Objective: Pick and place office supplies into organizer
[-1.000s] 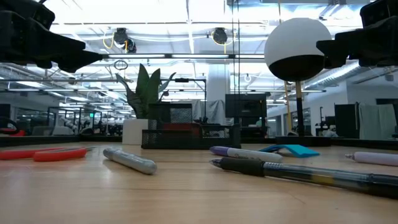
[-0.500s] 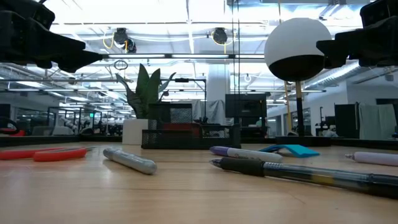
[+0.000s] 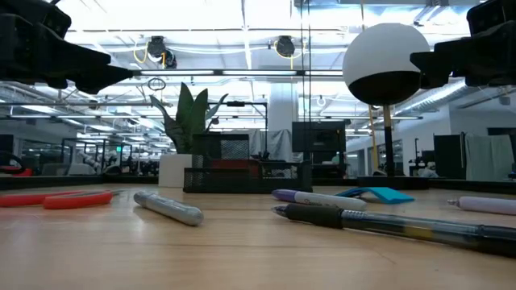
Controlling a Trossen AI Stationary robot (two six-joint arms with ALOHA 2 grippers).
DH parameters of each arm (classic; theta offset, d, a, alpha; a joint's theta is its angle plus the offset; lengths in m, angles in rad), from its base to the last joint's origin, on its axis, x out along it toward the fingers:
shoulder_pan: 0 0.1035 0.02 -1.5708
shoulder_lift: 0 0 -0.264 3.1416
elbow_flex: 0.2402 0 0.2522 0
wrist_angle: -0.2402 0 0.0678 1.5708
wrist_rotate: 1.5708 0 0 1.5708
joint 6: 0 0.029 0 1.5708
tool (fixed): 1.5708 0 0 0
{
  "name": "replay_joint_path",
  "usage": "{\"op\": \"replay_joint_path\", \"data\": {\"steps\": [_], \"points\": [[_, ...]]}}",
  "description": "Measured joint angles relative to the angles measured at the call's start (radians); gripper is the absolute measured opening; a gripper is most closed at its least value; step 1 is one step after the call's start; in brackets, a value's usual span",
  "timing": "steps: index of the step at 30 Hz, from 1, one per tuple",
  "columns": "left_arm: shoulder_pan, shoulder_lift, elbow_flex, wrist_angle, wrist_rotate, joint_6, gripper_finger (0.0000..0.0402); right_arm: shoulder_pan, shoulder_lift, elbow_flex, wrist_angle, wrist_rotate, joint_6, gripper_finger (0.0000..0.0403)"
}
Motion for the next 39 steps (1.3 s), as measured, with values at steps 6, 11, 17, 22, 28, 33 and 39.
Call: {"op": "replay_joint_path", "data": {"steps": [6,11,17,22,28,33,39], "points": [[0.000,0.000,0.000,0.000,0.000,0.000,0.0347,0.000,0.000,0.000,0.000,0.000,0.000,0.0187],[0.000,0.000,0.000,0.000,0.000,0.000,0.0347,0.000,0.000,0.000,0.000,0.000,0.000,0.0187],[0.000,0.000,0.000,0.000,0.000,0.000,0.0347,0.000,0.000,0.000,0.000,0.000,-0.151,0.0187],[0.000,0.000,0.000,0.000,0.000,0.000,0.0347,0.000,0.000,0.000,0.000,0.000,-0.198,0.0187],[0.000,0.000,0.000,0.000,0.000,0.000,0.0347,0.000,0.000,0.000,0.000,0.000,-0.158,0.0187],[0.000,0.000,0.000,0.000,0.000,0.000,0.0347,0.000,0.000,0.000,0.000,-0.002,0.040,0.0187],[0.000,0.000,0.000,0.000,0.000,0.000,0.0347,0.000,0.000,0.000,0.023,-0.002,0.097,0.0187]]}}
